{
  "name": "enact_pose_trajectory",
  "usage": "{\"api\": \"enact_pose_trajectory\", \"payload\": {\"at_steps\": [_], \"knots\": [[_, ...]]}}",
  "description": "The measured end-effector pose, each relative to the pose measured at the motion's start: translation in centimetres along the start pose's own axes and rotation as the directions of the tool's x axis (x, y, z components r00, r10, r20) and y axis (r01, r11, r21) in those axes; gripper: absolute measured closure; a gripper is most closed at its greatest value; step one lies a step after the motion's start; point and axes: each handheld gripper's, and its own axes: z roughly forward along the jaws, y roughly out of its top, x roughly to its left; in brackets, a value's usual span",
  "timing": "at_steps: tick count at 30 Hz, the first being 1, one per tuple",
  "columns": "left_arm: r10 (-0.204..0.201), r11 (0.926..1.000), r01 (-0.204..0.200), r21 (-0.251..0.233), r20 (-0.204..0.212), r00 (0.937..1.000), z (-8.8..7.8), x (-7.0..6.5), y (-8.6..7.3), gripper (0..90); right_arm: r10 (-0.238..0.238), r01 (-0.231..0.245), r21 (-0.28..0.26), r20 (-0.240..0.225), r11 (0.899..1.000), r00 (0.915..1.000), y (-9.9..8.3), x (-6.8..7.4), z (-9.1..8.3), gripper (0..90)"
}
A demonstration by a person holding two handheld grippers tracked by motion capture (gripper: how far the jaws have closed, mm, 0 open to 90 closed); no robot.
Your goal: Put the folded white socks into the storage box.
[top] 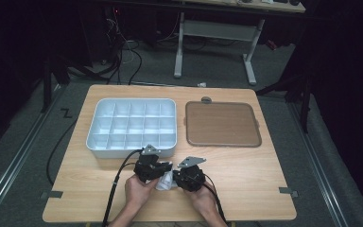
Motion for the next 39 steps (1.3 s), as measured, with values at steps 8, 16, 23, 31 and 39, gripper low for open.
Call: {"api": "enact_pose_trajectory", "payload": {"at_steps": [8, 16, 23, 31, 39], "knots": [[0.052, 0.9986, -0.052, 0.008, -0.018, 0.9985, 0.0, 0.1, -0.5, 83.5, 0.048, -0.048, -0.007, 0.01, 0.999, 0.9988, -0.1, -0.2, -0.5, 69.5], [0.078, 0.997, -0.078, 0.001, -0.028, 0.9966, 0.0, 0.3, -0.8, 83.2, 0.032, -0.032, -0.055, 0.0, 0.998, 0.9995, -1.2, 1.2, -1.9, 69.8], [0.088, 0.9957, -0.09, -0.025, -0.063, 0.9941, 0.2, 0.8, -0.6, 83.3, -0.012, 0.013, -0.05, 0.015, 0.999, 0.9998, -1.5, 1.8, -0.5, 72.6], [0.089, 0.9954, -0.091, -0.032, -0.064, 0.994, 0.3, 1.6, -0.5, 83.4, -0.043, 0.045, -0.05, 0.025, 0.998, 0.9988, -0.7, 1.4, 0.3, 72.8], [0.087, 0.9955, -0.089, -0.034, -0.054, 0.9948, 0.2, 1.4, -0.6, 81.8, -0.037, 0.038, -0.043, 0.024, 0.998, 0.999, -0.6, 1.4, 0.2, 67.2]]}}
